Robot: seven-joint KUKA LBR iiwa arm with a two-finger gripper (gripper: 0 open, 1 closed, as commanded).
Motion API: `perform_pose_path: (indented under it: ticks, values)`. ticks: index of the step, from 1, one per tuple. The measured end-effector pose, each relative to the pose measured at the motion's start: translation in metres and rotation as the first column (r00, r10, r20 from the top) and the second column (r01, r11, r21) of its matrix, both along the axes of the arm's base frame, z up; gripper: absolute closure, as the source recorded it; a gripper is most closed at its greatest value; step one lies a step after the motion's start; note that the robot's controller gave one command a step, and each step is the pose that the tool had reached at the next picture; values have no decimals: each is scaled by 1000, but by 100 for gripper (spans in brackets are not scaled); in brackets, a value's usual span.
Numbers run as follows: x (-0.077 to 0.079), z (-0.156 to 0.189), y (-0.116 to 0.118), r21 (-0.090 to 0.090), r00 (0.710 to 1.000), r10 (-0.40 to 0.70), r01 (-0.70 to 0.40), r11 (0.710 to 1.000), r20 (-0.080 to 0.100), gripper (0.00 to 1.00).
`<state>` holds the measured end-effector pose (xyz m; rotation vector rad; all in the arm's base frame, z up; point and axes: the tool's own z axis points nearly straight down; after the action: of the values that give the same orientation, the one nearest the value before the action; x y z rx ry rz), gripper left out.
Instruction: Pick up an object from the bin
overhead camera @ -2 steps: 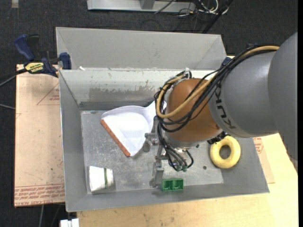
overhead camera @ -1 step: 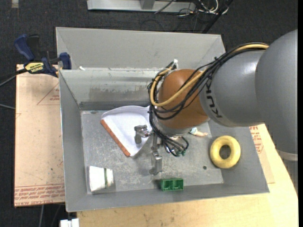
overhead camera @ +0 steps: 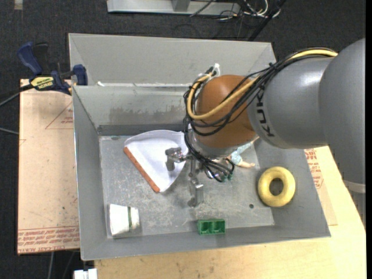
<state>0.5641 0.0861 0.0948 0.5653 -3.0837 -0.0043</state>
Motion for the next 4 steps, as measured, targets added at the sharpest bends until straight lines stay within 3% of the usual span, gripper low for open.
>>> perform_pose_path:
  ticks: [1, 2, 3, 4]
  values:
    - [14, 8, -10, 3, 999, 38, -38, 999, 14, 0]
    - [29, -18, -23, 3, 987, 162, -162, 987, 7, 0]
    - [43, -24, -32, 5, 995, 96, -96, 995, 19, 100]
    - [43, -24, -32, 5, 995, 96, -96, 995, 19, 100]
